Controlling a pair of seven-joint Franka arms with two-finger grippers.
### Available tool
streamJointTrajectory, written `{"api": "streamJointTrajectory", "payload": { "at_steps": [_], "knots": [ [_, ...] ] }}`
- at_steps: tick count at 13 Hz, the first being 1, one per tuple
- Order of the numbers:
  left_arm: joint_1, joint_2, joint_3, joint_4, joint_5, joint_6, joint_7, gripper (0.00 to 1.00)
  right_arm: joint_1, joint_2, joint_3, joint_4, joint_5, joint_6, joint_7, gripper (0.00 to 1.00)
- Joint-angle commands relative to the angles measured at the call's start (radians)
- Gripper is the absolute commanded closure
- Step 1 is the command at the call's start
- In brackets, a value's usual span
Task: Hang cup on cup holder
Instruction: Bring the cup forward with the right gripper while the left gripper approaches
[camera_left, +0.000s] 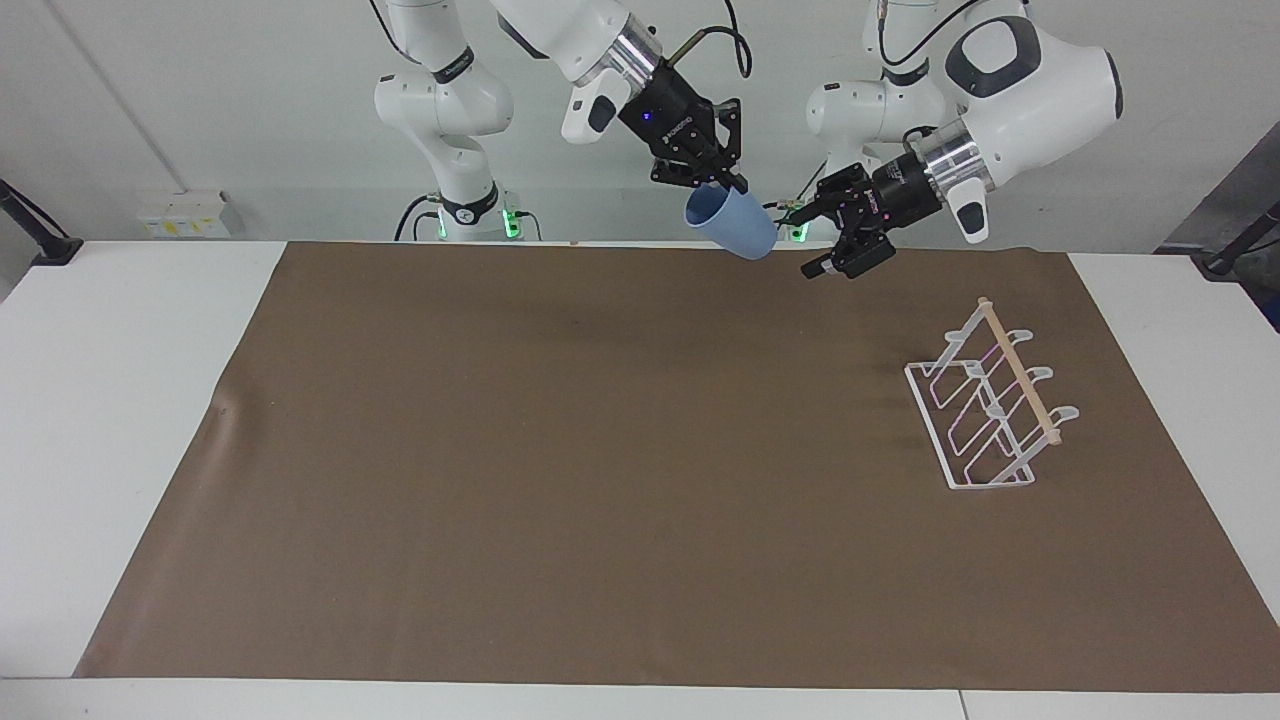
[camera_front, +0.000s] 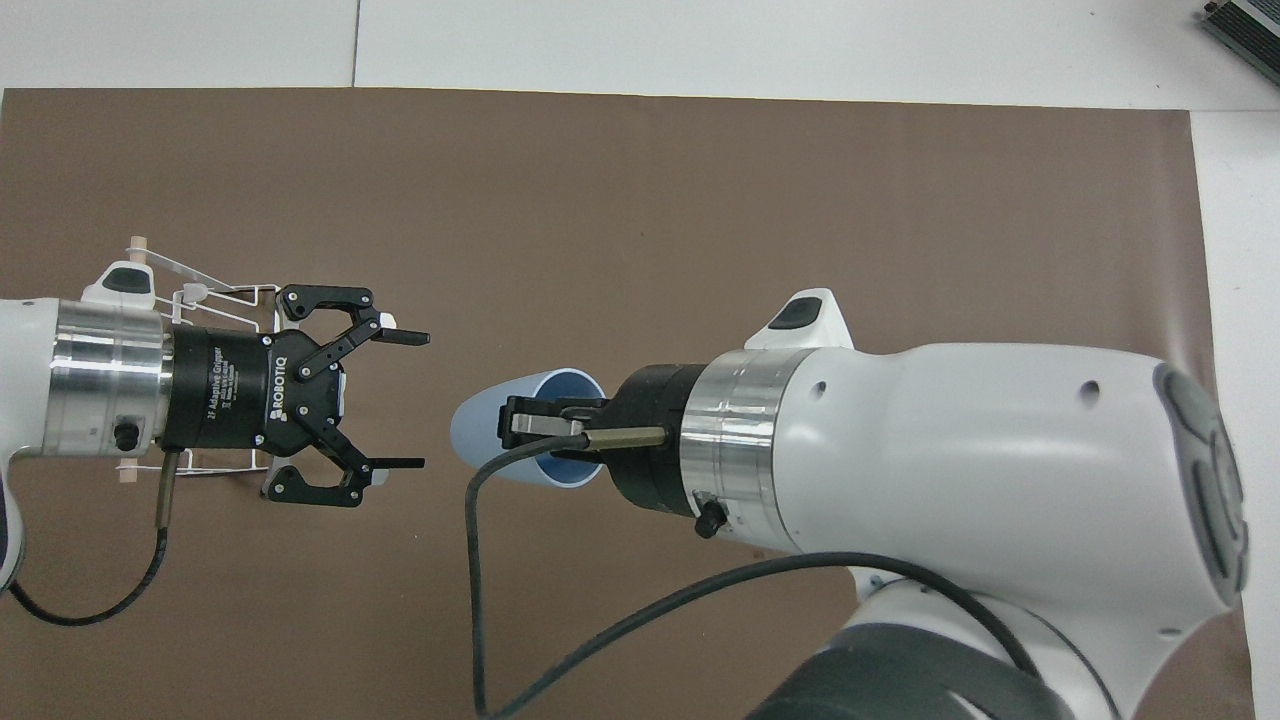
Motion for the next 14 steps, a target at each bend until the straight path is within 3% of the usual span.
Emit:
{"api": "streamJointTrajectory", "payload": {
  "at_steps": [1,14],
  "knots": [
    [-0.035,-0.011,-0.010,-0.003,0.011,0.037,-0.067,0.00,-0.005,-0.010,0.006,-0.003,0.018,0.012,0.019,1.00],
    [-0.067,-0.029,-0.072,-0.021,0.012,0.042,-0.126,0.00,-0.005,-0.010,0.004,-0.005,0.018,0.012,0.016,1.00]
  ]
}}
